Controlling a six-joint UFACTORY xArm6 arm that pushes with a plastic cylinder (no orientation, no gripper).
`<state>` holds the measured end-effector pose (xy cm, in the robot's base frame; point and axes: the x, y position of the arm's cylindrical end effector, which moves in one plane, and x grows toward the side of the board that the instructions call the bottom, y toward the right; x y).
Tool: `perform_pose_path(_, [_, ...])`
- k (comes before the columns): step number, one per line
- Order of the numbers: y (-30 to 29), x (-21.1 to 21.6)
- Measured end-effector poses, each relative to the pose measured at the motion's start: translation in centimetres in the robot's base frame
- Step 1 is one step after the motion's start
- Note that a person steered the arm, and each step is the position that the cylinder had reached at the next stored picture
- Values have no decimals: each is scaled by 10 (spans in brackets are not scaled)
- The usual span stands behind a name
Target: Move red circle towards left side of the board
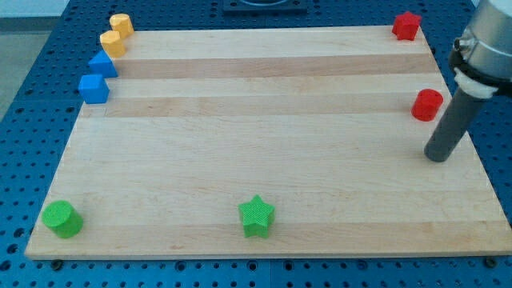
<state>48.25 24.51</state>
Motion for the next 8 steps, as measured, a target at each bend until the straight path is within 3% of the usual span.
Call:
perform_pose_path(5, [43, -79])
perform_pose_path(8, [-28, -83])
